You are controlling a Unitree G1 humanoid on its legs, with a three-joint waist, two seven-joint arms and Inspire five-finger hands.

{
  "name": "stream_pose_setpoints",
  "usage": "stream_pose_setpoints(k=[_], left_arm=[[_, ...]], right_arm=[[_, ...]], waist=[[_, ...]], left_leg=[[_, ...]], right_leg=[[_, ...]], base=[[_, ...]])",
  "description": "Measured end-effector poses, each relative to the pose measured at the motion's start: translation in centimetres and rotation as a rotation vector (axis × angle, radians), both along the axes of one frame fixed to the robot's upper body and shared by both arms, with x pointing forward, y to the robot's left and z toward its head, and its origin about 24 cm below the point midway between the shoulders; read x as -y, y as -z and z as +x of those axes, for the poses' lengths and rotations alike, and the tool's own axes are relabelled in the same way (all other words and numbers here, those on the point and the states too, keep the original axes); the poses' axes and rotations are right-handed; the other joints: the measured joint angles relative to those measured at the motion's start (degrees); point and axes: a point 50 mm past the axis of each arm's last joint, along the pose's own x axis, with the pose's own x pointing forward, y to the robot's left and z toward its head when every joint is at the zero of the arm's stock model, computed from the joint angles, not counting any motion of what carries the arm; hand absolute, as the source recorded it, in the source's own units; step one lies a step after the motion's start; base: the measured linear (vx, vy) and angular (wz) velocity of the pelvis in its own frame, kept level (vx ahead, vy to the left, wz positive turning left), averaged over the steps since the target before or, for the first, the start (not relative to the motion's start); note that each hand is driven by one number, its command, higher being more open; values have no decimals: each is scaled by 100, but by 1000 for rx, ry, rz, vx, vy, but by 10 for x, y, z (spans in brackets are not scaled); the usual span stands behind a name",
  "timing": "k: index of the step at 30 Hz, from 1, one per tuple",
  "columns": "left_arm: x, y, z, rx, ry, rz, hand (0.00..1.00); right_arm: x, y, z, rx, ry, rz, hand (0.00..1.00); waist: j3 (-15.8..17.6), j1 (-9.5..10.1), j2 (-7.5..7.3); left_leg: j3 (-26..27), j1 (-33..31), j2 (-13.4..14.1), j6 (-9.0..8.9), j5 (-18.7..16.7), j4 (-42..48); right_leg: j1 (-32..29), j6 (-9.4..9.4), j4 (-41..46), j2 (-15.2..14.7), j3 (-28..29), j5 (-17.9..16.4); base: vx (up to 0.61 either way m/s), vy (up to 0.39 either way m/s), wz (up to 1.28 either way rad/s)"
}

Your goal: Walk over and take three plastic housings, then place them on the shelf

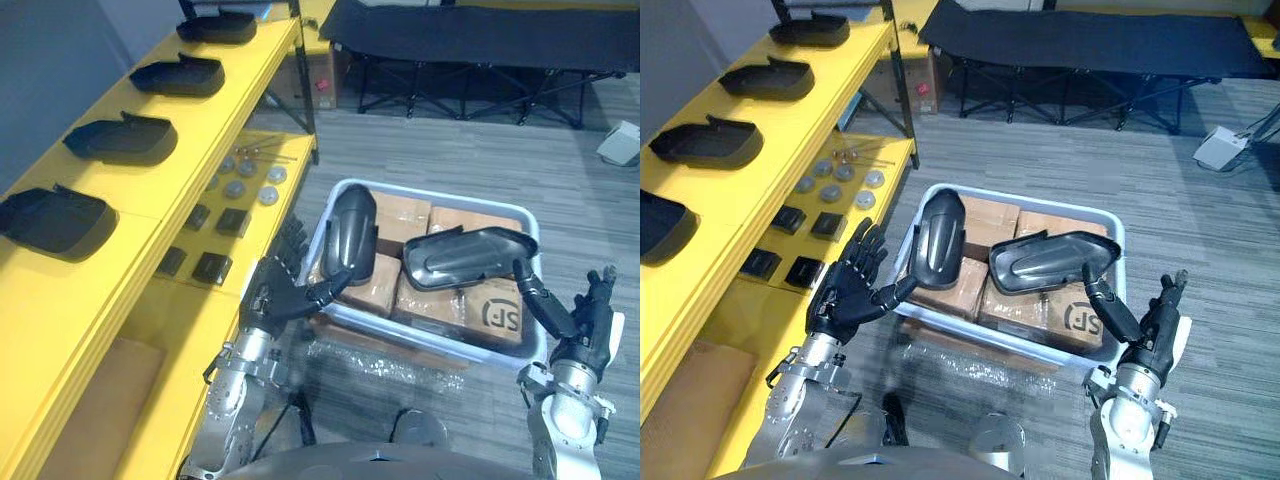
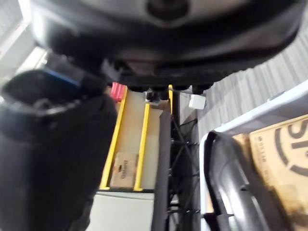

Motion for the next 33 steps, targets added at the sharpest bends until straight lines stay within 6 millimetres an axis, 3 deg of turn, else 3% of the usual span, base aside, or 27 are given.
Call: stream_pose_setpoints(k=[2, 8, 12, 15, 24, 33], left_arm=[[-3, 1, 0, -11, -5, 16, 100], [-18, -4, 3, -5, -119, 24, 100], [-17, -5, 4, -4, -110, 25, 100], [-8, -5, 4, -6, -58, 24, 100], [7, 6, 1, -68, 26, 33, 100], [10, 16, -5, -116, 56, 45, 100]], right_arm=[[-3, 14, -2, -44, 89, 106, 100], [-21, 45, -14, -91, 237, 355, 100], [-23, 52, -12, -87, 281, 432, 100], [-13, 54, -6, -55, 337, 488, 100], [21, 33, 31, 62, 360, 536, 100], [40, -5, 72, 265, 273, 629, 100]], waist=[[47, 124, -76], [157, 116, -192], [250, 115, -196], [373, 120, -177], [564, 170, -109], [636, 293, 130]], left_leg=[[5, -62, -103, 71, 47, -106], [-65, -228, -167, 87, 48, -59], [-83, -260, -126, 56, 26, -2], [-97, -291, -97, 58, 24, 27], [-127, -236, -74, 61, 26, 58], [-162, -200, -108, 73, 138, -76]], right_leg=[[-8, 34, -257, -24, 7, 159], [-49, 28, -386, -13, 12, 224], [-49, 24, -393, 41, 18, 222], [-59, -33, -408, 87, 55, 188], [55, 2, -494, 154, 159, 261], [55, 15, -495, 147, 156, 269]], base=[[21, 95, 9], [18, 31, 7], [0, 0, 0], [-22, -14, 0], [-1, -1, 1], [-18, -3, 2]])
